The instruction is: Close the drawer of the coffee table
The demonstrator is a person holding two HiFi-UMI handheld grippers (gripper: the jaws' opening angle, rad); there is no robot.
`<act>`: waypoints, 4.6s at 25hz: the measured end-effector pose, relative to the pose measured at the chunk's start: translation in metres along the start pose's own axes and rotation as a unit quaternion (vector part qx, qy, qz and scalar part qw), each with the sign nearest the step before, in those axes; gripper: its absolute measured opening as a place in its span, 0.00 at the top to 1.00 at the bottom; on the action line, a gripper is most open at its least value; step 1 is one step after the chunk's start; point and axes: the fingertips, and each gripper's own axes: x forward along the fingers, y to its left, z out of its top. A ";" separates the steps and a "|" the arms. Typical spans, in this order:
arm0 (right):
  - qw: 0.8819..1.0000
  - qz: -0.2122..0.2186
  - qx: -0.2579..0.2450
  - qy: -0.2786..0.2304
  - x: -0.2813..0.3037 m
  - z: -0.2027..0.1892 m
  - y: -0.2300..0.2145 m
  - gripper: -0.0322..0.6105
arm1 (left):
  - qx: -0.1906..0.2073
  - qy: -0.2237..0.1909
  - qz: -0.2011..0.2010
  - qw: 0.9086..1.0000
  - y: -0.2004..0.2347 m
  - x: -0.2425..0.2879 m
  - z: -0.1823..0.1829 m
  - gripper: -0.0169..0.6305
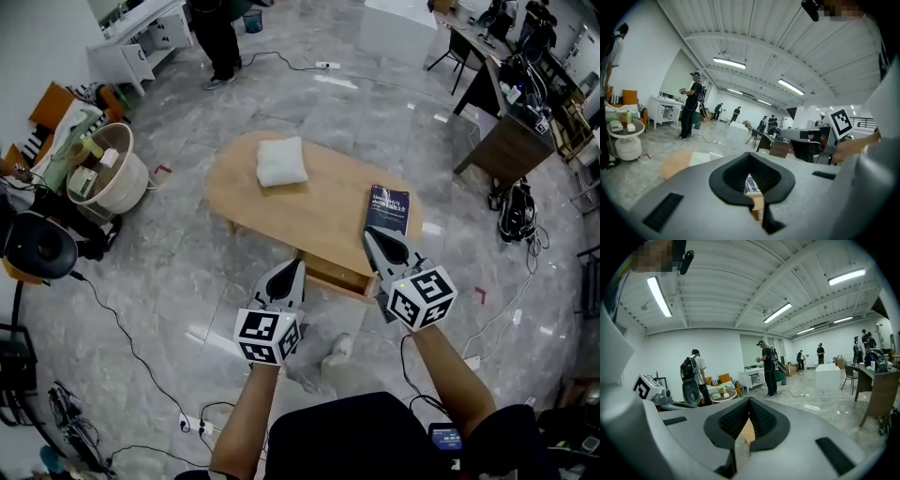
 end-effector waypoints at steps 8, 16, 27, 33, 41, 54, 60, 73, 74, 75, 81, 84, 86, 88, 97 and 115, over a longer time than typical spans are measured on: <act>1.000 0.002 -0.001 0.027 0.014 -0.031 0.007 0.93 | -0.005 0.005 0.006 1.000 0.022 -0.002 -0.027 0.97; 0.999 -0.002 0.006 0.047 0.024 -0.068 0.015 0.93 | -0.011 0.032 0.003 0.999 0.035 0.000 -0.069 0.97; 0.997 -0.008 0.007 0.073 0.036 -0.117 0.014 0.93 | -0.029 0.047 0.003 0.998 0.049 0.008 -0.118 0.97; 0.995 -0.011 0.014 0.093 0.033 -0.150 0.014 0.93 | -0.043 0.066 0.007 0.997 0.052 0.007 -0.151 0.97; 0.994 -0.015 0.015 0.110 0.035 -0.180 0.010 0.93 | -0.059 0.063 0.011 0.996 0.057 0.018 -0.176 0.97; 0.992 -0.022 0.019 0.119 0.041 -0.217 -0.004 0.93 | -0.089 0.091 0.012 0.992 0.058 0.030 -0.227 0.97; 0.992 -0.020 0.018 0.124 0.048 -0.241 -0.009 0.93 | -0.088 0.111 0.001 0.990 0.053 0.037 -0.256 0.97; 0.990 -0.021 0.021 0.138 0.053 -0.290 -0.013 0.93 | -0.090 0.120 -0.012 0.989 0.054 0.042 -0.306 0.97; 0.990 -0.021 0.021 0.138 0.053 -0.294 -0.013 0.93 | -0.094 0.119 -0.012 0.988 0.055 0.041 -0.310 0.97; 0.990 -0.021 0.021 0.139 0.054 -0.298 -0.013 0.93 | -0.099 0.119 -0.011 0.988 0.056 0.041 -0.313 0.97; 0.989 -0.026 0.026 0.140 0.055 -0.314 -0.015 0.93 | -0.102 0.125 -0.009 0.987 0.060 0.042 -0.330 0.97; 0.990 -0.024 0.027 0.139 0.057 -0.318 -0.015 0.93 | -0.105 0.126 -0.004 0.986 0.063 0.042 -0.336 0.97; 0.989 -0.025 0.029 0.140 0.058 -0.322 -0.018 0.93 | -0.106 0.126 -0.003 0.986 0.064 0.044 -0.340 0.97; 0.989 -0.027 0.031 0.141 0.060 -0.328 -0.021 0.93 | -0.108 0.129 -0.003 0.986 0.066 0.047 -0.346 0.97; 0.987 -0.035 0.040 0.150 0.056 -0.355 -0.026 0.93 | -0.131 0.130 -0.011 0.983 0.066 0.060 -0.368 0.97; 0.985 -0.030 0.041 0.162 0.063 -0.392 -0.031 0.93 | -0.105 0.131 -0.007 0.986 0.081 0.079 -0.396 0.97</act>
